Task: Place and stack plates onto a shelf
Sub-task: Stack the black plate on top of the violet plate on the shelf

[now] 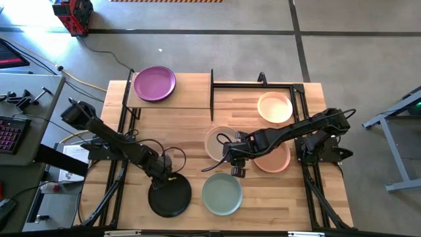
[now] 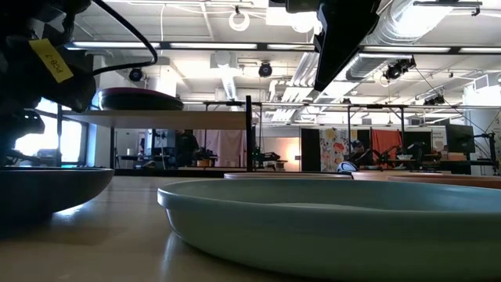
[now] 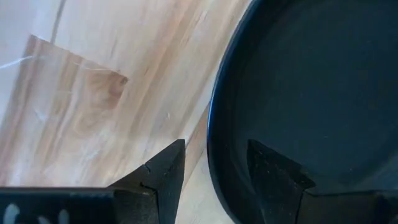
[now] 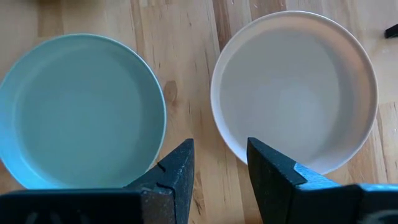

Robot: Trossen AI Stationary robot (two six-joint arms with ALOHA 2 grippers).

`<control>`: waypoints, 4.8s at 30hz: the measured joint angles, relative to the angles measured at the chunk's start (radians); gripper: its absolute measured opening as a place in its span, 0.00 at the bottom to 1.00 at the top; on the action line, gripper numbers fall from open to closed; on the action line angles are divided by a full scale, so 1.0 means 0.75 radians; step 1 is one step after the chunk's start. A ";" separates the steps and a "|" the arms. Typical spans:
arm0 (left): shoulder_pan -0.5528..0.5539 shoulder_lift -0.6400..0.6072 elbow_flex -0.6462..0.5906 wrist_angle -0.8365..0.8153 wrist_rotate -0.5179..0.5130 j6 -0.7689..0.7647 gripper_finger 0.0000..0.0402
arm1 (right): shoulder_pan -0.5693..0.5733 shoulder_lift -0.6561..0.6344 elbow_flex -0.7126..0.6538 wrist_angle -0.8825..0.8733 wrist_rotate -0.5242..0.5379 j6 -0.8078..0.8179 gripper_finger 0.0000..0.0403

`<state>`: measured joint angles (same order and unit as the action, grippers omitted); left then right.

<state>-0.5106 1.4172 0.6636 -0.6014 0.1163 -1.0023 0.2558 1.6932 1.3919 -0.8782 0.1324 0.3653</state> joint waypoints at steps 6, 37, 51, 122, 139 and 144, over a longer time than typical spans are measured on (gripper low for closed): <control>0.000 0.070 0.002 0.001 0.011 0.029 0.39 | 0.000 0.000 0.000 -0.001 0.000 0.000 0.31; 0.146 -0.178 -0.002 -0.071 0.010 0.013 0.00 | 0.001 0.000 0.000 -0.003 0.000 -0.041 0.31; 0.510 -0.647 0.071 -0.269 -0.172 -0.007 0.00 | -0.046 0.000 0.000 0.034 0.085 -0.219 0.31; 2.106 -0.288 1.014 -1.016 -0.341 0.346 0.05 | -0.622 0.000 0.000 0.147 0.018 -0.521 0.31; 2.105 -0.248 1.014 -1.060 -0.249 0.340 0.21 | -0.622 0.000 0.000 0.089 -0.018 -0.508 0.31; 2.106 -0.257 1.014 -1.118 -0.202 0.384 0.26 | -0.622 0.000 0.000 0.089 -0.050 -0.508 0.31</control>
<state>1.0687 1.2246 1.4239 -1.4402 -0.0352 -0.7147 -0.2108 1.6932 1.3918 -0.8116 0.0948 -0.0154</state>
